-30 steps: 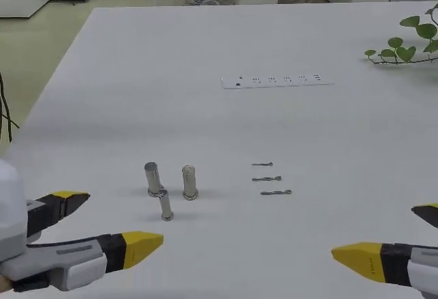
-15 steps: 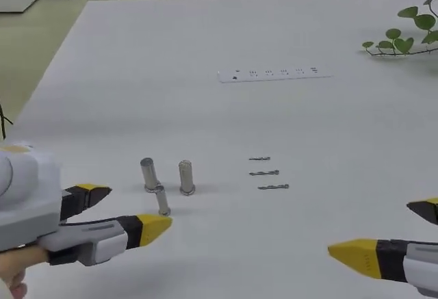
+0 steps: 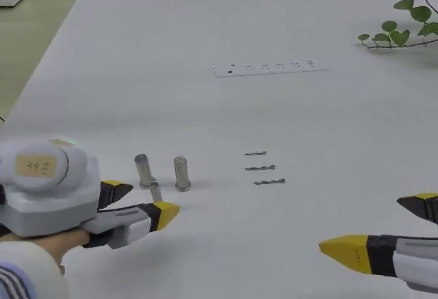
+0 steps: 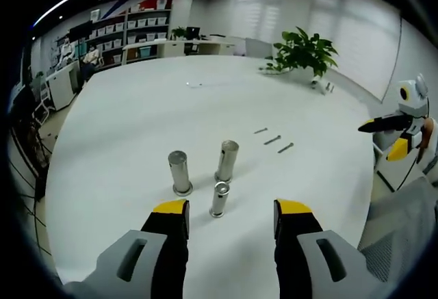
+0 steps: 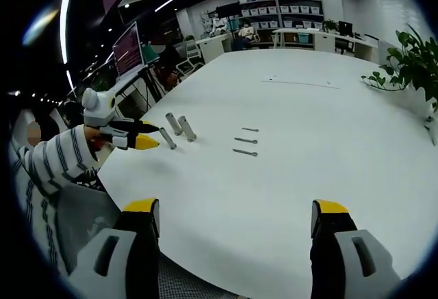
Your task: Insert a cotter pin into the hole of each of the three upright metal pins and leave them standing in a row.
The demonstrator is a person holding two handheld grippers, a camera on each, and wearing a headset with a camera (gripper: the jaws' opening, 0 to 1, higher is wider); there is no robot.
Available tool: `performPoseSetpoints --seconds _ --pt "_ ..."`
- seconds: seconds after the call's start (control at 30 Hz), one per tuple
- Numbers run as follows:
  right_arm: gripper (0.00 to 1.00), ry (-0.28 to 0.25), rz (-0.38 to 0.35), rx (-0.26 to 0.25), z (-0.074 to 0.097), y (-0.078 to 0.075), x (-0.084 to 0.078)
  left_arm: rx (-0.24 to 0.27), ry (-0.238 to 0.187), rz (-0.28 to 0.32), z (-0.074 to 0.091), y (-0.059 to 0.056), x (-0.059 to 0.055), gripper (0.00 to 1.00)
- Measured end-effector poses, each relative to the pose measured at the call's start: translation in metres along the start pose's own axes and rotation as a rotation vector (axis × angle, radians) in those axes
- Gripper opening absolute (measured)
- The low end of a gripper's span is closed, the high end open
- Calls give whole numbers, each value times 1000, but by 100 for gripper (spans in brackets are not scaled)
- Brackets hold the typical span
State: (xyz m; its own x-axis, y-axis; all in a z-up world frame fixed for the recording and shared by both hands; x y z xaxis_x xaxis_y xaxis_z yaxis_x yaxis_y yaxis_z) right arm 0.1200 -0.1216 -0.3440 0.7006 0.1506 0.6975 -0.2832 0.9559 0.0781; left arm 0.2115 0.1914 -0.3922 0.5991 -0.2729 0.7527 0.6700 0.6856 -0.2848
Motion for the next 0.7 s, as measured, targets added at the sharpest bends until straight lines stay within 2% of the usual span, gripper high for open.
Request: performPoseSetpoints --seconds 0.1,0.3,0.37,0.47,0.7 --pt "90 3 -1 -1 0 -1 -1 10 15 -2 -3 2 -1 45" --pt "90 1 -2 -1 2 -2 -2 11 17 -3 -9 2 1 37" --pt "90 0 -3 -2 3 -2 -2 21 21 -12 -10 3 2 36" --pt "90 2 -5 -3 3 -2 -3 62 51 -56 -12 7 3 33" --pt "90 12 -11 0 1 -4 -6 59 61 -70 -16 9 6 24"
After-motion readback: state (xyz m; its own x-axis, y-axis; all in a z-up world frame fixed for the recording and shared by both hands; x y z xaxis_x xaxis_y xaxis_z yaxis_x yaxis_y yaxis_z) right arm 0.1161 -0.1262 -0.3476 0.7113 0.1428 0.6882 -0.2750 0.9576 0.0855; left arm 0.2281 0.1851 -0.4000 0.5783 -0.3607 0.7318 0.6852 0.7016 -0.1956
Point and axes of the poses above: the centre of the closed fingertips' face, and the gripper's own axes: z roughly backward along the fingers, y roughly to its left, x roughly out of its top, the point moved 8 cm from there along z, roughly backward along the fingers, and after that the axes turned 10 degrees about -x, right-handed, at the moved point
